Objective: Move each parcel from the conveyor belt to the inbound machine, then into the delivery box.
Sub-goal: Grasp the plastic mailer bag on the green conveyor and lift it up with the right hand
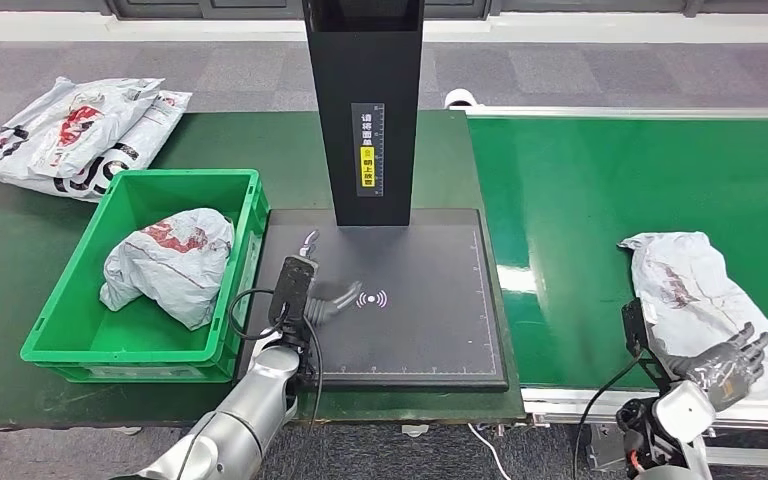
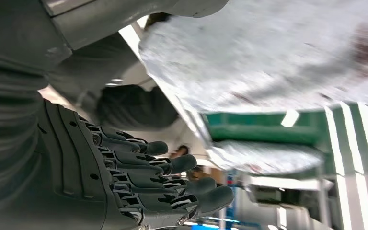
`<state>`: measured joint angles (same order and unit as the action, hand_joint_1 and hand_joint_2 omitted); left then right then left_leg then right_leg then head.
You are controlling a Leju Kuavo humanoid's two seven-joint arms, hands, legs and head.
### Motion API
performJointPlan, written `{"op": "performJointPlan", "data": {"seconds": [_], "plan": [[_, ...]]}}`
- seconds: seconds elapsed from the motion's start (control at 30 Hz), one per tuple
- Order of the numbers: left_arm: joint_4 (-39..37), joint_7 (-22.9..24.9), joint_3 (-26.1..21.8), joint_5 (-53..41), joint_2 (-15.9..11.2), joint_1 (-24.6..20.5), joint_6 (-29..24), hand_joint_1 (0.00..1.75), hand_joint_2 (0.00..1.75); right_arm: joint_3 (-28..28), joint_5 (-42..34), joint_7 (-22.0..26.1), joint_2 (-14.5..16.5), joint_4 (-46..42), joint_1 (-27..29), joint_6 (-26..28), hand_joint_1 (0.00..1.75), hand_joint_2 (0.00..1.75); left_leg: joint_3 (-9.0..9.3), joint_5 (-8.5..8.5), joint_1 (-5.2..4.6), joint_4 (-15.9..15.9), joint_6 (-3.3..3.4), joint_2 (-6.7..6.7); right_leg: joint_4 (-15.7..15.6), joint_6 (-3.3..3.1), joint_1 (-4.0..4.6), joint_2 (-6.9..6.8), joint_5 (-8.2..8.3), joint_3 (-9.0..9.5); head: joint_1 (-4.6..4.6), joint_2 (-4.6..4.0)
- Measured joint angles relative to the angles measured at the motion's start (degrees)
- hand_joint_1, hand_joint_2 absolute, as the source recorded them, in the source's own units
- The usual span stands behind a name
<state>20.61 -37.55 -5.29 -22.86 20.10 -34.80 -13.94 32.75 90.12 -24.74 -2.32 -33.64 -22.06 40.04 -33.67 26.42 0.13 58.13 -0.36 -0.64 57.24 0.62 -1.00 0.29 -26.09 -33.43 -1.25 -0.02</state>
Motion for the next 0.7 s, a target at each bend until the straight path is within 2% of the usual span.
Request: {"op": "performJointPlan", "data": {"seconds": [0.13,0.37,0.63,0.7], "plan": [[0.0,0.0,0.2,-0.1,0.0,0.2,-0.1,0.0,1.75,-5.1,0.0,-6.7,-2.8,7.7,-0.8,-2.6,0.0,1.75,-0.02,0.0,-0.01,0.0,0.0,-0.04,0.0,0.01,-0.01,-0.03,0.0,0.0,0.0,0.0],[0.0,0.0,0.5,-0.1,0.0,0.3,0.0,0.0,1.75,-9.2,0.0,-8.4,-5.0,13.7,-1.2,-4.3,0.0,1.75,-0.01,0.0,0.01,0.0,0.0,-0.03,0.0,0.01,0.02,-0.02,0.0,-0.01,0.0,0.0],[0.0,0.5,0.6,-0.4,0.0,0.3,0.9,0.0,1.75,-11.8,-0.3,-12.5,-6.3,15.5,-2.2,-17.8,0.0,1.75,0.3,0.03,0.07,0.0,0.1,0.09,-0.2,0.12,0.07,0.08,0.04,0.34,0.0,0.02],[0.0,0.7,0.7,-0.6,0.0,0.3,1.2,0.0,1.75,-12.0,-0.7,-12.7,-6.5,15.8,-2.5,-21.2,0.87,1.75,0.45,0.04,0.09,0.0,0.22,0.09,-0.3,0.18,0.09,0.07,0.05,0.53,0.0,0.01]]}}
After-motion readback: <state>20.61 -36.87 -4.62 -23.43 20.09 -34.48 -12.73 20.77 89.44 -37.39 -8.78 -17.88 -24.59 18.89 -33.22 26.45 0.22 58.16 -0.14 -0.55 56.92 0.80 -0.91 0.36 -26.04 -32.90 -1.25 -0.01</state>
